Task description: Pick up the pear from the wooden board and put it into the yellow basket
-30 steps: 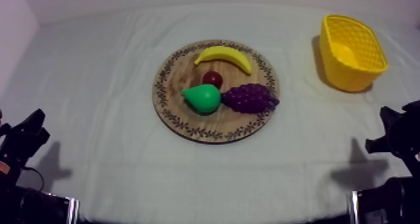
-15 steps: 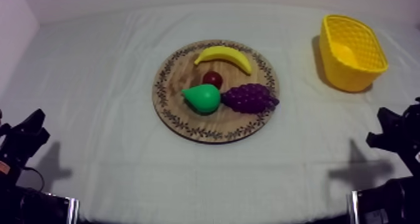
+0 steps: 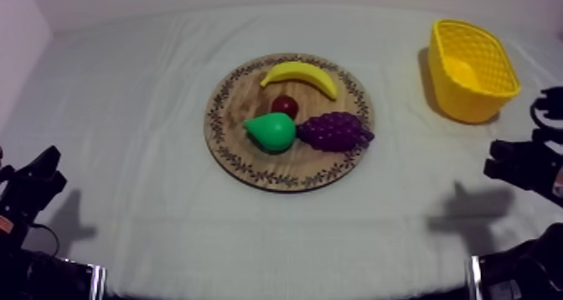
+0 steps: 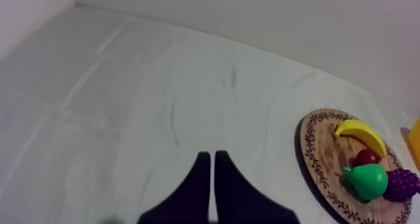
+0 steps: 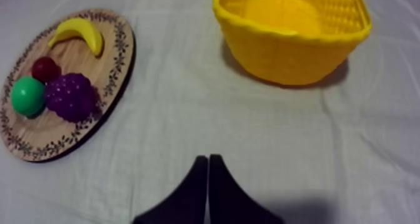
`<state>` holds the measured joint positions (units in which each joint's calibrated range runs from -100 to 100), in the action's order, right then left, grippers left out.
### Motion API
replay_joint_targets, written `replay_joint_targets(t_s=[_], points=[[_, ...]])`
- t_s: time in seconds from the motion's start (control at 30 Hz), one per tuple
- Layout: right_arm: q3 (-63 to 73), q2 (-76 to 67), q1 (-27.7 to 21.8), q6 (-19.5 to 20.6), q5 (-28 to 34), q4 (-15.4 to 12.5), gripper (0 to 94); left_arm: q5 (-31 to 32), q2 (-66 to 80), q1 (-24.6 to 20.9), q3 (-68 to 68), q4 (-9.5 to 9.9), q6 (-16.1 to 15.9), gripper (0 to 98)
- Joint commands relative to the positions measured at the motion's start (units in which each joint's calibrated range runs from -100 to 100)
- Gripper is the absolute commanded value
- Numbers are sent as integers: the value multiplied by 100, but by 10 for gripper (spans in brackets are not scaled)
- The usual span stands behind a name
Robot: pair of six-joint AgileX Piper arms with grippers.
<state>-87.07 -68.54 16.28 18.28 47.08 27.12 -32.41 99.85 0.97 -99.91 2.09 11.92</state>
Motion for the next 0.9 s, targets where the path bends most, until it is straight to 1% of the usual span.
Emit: replay_joint_targets(t_s=[0.0,0.23,0.33,0.43,0.6,0.67,0.73,0.87], points=[[274,972,245,89,47,320,5,-1,-2,1,2,-1,-1,1],[1335,2174,701,-671,369,82,5,-1,-2,1,2,-1,-1,1],[2062,2614,854,-1012,639,-100,5,-1,-2,1,2,-1,0,1],[3140,3091,931,-1494,1021,-459,5,-1,-2,1,2,-1,-2,1],[5131,3935,996,-2571,1877,-1253,5,-1,-2,1,2,-1,0,1],[5819,4257,1020,-2942,2178,-1521,5,-1,-2,1,2,-1,-1,1],[6419,4574,1059,-3208,2430,-1708,5,-1,-2,1,2,-1,1,1],[7403,5155,1173,-3647,2864,-1988,3,-1,-2,1,2,-1,0,1]])
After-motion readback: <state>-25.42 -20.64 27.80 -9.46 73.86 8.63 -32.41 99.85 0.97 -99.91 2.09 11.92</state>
